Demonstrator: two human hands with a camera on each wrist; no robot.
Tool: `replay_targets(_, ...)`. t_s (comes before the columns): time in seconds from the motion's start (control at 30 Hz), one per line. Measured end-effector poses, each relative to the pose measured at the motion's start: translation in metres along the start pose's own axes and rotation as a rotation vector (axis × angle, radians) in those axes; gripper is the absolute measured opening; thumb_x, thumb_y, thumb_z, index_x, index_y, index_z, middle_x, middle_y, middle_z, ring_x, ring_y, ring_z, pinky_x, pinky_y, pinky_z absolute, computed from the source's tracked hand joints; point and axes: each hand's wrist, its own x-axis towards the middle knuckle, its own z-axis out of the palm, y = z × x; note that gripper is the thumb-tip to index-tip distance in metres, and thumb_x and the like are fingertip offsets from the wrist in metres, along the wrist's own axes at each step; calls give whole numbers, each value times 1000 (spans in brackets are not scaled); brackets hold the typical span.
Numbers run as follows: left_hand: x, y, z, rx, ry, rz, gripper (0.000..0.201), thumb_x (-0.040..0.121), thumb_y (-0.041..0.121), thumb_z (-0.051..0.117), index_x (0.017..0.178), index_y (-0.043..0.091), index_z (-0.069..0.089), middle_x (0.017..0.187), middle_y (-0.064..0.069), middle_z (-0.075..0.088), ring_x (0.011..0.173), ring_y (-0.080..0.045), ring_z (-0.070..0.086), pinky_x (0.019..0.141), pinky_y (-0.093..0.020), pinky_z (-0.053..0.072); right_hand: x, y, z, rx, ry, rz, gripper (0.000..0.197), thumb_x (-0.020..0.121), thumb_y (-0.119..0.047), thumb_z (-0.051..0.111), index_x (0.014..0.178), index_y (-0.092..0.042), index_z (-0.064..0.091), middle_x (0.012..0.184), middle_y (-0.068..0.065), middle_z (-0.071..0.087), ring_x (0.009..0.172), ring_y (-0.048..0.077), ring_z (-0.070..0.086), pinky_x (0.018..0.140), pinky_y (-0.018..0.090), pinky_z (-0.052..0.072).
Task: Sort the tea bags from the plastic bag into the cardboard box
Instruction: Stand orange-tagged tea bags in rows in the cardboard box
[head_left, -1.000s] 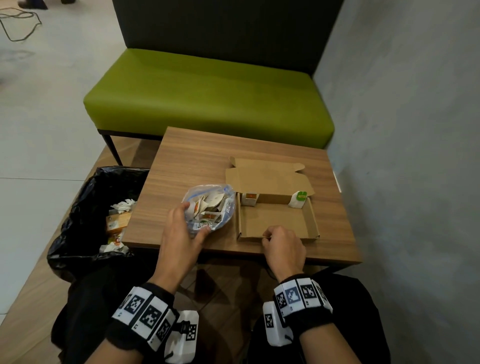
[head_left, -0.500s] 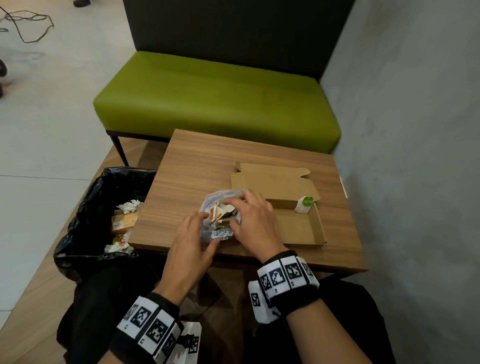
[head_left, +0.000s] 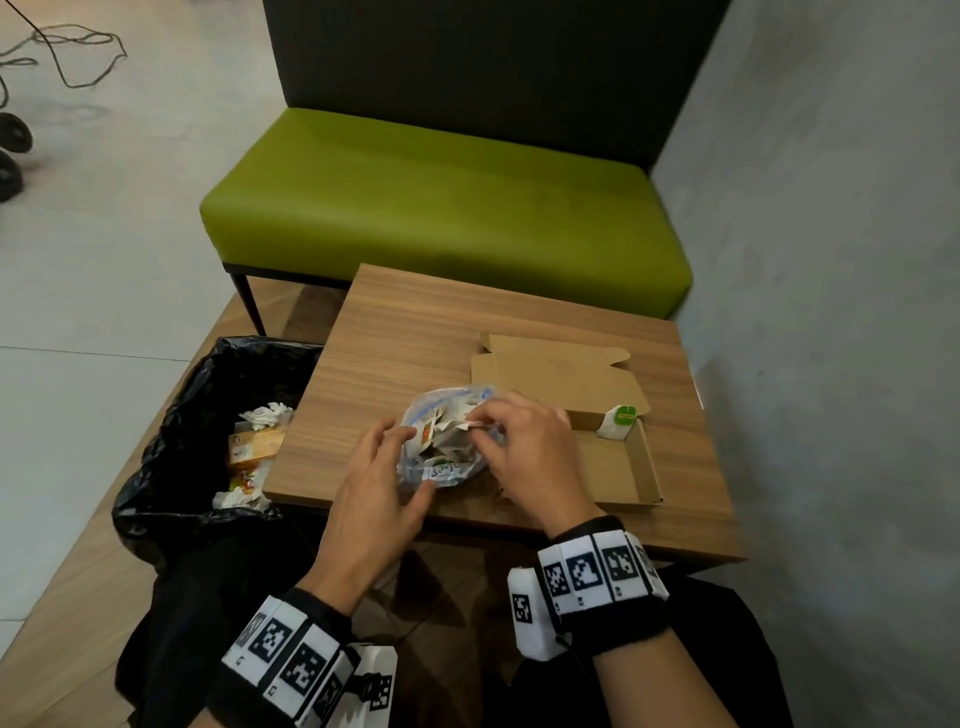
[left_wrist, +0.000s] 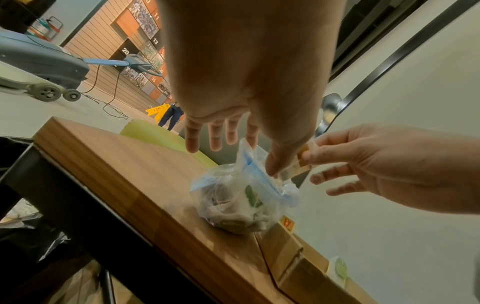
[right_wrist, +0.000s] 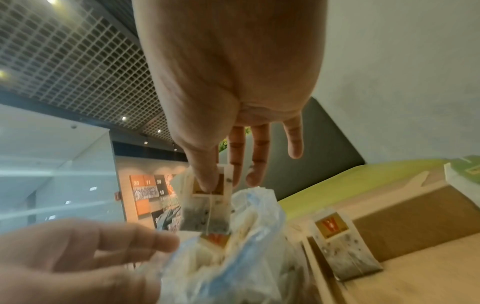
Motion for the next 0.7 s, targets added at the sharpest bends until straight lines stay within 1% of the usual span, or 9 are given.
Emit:
replay_targets(0.07,1,2,-2,-15,6,-4,60,86,27,73,139,25,45,154,3,30,138,-16,36,108,-33,38,-3,3,-7,142,65,35,9,91,-32,66,98,-30,71,93,-16,65,88,5,59,87,41,49)
replay_targets(0.17,-1,8,-3,-25,39,45,59,86,25,72,139,27,45,155,3,30,138,-14,34,106,-29,36,-12,10,-16,307,122,130,8,88,-26,71,95,-26,73,86,-15,67,81,2,61,75,35,56)
replay_targets(0.23,-5,16,-3,-31,100,99,54,86,22,73,134,25,49,147,3,37,133,-11,37,104,-28,37,-21,16,-21,380,126,218,7,88,-24,72,94,-26,73,83,-15,68,79,0,63,73,29,57)
replay_targets(0.33,-12,33,1,-19,156,230,43,84,24,69,124,21,54,126,3,50,118,-9,46,96,-28,44,-34,25,-19,461,139,363,6,86,-23,74,91,-25,72,78,-10,71,73,2,66,68,30,59)
replay_targets(0.37,-13,38,5,-1,139,278,40,83,26,68,121,21,55,121,4,52,114,-9,48,94,-26,45,-37,27,-16,473,152,401,6,86,-22,74,91,-23,73,77,-9,72,72,3,67,67,31,59)
replay_targets(0.43,-14,47,15,30,75,340,41,82,29,66,121,21,55,119,5,52,111,-7,49,93,-23,46,-42,31,-9,515,174,463,9,84,-20,76,93,-18,74,78,-6,73,72,6,69,66,30,59)
replay_targets(0.5,-13,53,25,53,7,352,49,80,34,67,126,22,53,124,6,51,115,-6,47,96,-22,44,-46,30,-6,595,183,506,9,83,-17,77,91,-16,74,78,-3,74,73,10,70,67,30,58)
replay_targets(0.6,-12,58,34,58,-48,346,57,79,36,72,130,22,52,129,5,51,119,-8,47,102,-22,40,-52,26,-7,768,168,570,8,83,-13,77,88,-18,73,79,2,76,77,16,73,73,37,62)
replay_targets(0.7,-12,61,37,10,-54,344,50,84,34,67,129,23,53,129,7,54,118,-5,49,102,-23,42,-56,23,-10,943,159,617,7,84,-8,75,88,-13,72,82,7,76,81,23,75,74,39,62)
